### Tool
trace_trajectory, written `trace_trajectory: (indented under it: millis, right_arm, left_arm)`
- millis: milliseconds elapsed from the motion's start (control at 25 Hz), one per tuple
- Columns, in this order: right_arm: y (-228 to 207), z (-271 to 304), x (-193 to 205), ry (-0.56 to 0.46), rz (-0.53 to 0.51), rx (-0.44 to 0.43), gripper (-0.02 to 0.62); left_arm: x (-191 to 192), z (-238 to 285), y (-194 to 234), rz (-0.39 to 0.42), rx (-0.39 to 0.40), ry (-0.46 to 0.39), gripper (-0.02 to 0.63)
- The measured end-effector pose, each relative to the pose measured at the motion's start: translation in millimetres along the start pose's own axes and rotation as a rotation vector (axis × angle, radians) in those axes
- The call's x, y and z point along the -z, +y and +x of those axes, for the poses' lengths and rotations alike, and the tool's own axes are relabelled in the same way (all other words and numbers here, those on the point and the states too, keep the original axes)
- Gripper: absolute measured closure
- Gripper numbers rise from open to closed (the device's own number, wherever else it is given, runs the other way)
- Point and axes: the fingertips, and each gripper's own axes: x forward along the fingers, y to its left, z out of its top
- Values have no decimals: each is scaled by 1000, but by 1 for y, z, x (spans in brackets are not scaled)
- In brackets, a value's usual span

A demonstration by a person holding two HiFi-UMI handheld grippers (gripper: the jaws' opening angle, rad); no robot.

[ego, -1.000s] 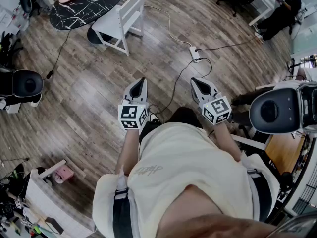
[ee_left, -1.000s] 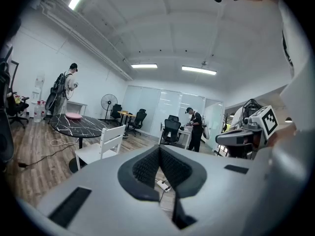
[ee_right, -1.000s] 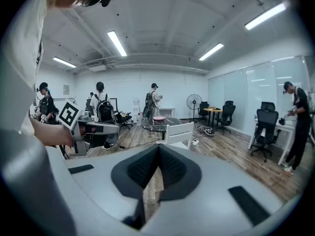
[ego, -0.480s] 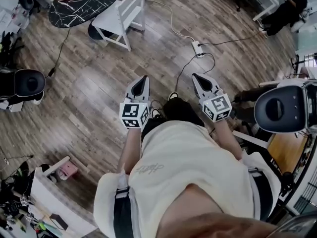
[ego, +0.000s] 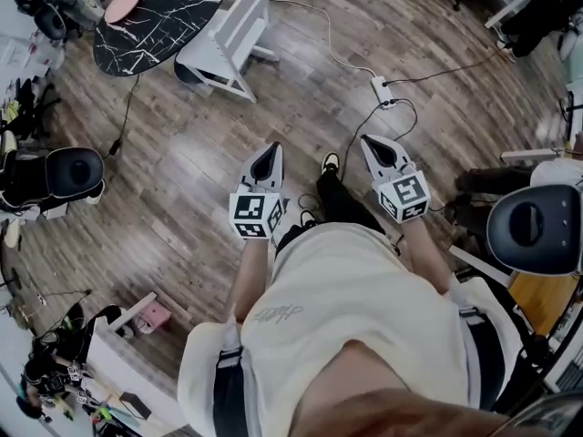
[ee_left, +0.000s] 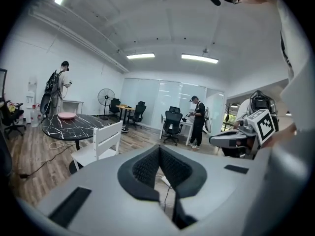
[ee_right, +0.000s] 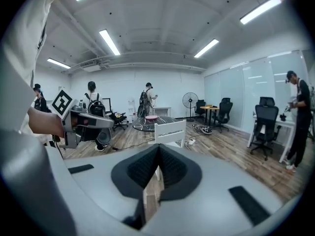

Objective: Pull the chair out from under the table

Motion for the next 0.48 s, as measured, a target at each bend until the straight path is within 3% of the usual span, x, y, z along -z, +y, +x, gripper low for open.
trace_trajectory:
  millis: [280, 480]
  right_arm:
    - [-65, 60, -37, -74, -7, -34, 595]
    - [-121, 92, -43, -92, 61, -40, 595]
  left_arm:
    - [-39, 88, 25, 26, -25, -5, 589]
    - [-63, 142, 28, 67, -20, 30, 589]
